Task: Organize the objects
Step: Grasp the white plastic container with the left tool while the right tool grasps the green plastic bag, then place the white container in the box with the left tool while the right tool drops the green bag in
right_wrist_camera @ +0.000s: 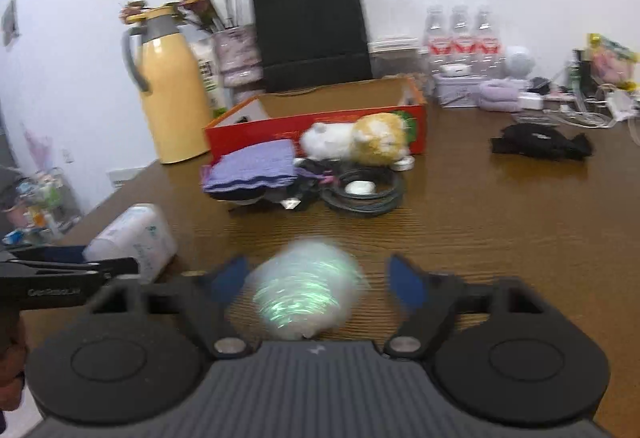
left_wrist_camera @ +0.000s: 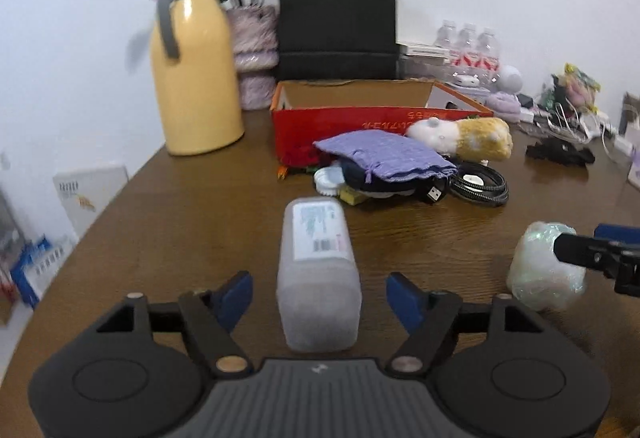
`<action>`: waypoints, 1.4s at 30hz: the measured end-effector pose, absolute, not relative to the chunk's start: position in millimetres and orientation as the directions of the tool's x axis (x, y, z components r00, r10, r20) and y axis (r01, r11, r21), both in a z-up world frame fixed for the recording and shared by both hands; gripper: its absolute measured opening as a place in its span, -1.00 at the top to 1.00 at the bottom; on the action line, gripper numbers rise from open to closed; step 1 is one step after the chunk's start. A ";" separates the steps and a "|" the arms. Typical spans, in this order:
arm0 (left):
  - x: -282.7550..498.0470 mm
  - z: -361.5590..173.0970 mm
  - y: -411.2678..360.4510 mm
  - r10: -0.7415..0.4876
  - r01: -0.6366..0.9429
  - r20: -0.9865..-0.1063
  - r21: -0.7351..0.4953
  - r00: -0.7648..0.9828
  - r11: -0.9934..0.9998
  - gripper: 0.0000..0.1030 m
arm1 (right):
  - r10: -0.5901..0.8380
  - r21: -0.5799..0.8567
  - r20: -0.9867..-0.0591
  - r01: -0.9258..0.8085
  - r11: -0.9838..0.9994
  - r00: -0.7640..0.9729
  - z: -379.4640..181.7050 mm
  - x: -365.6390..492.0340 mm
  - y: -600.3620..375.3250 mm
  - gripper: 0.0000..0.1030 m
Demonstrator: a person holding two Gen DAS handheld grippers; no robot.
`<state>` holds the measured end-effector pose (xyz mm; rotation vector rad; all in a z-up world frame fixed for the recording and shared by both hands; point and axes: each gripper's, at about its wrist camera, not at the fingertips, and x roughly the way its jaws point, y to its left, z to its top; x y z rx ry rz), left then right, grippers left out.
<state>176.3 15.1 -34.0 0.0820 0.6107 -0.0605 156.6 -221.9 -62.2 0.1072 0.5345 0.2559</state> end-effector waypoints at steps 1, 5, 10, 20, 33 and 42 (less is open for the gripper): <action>180.2 -35.5 13.5 -0.033 0.085 -0.580 0.063 0.814 0.994 -0.42 | 0.267 0.168 -0.501 -0.210 0.963 0.824 -63.6 159.0 -221.5 -0.46; 189.9 -41.5 17.4 -0.012 0.038 -0.615 0.030 0.788 0.999 -0.03 | 0.291 0.172 -0.529 -0.235 0.957 0.797 -67.5 163.9 -215.5 -0.45; 184.0 -40.8 26.4 -0.025 0.021 -0.607 -0.013 0.794 1.000 0.19 | 0.330 0.157 -0.552 -0.294 0.943 0.766 -73.2 166.2 -195.6 0.37; 235.5 32.1 32.4 -0.137 0.135 -0.479 -0.039 0.867 0.990 0.19 | 0.327 0.089 -0.432 -0.321 0.943 0.841 -14.0 197.8 -201.6 0.57; 492.6 63.6 18.5 -0.061 0.077 -0.520 0.010 0.852 0.997 0.18 | 0.204 0.056 -0.513 -0.205 0.977 0.834 39.8 470.7 -215.0 0.57; 592.1 -4.1 15.8 0.043 0.037 -0.620 0.115 0.784 0.993 0.17 | 0.090 0.034 -0.649 -0.090 0.995 0.756 -36.2 597.8 -203.5 0.56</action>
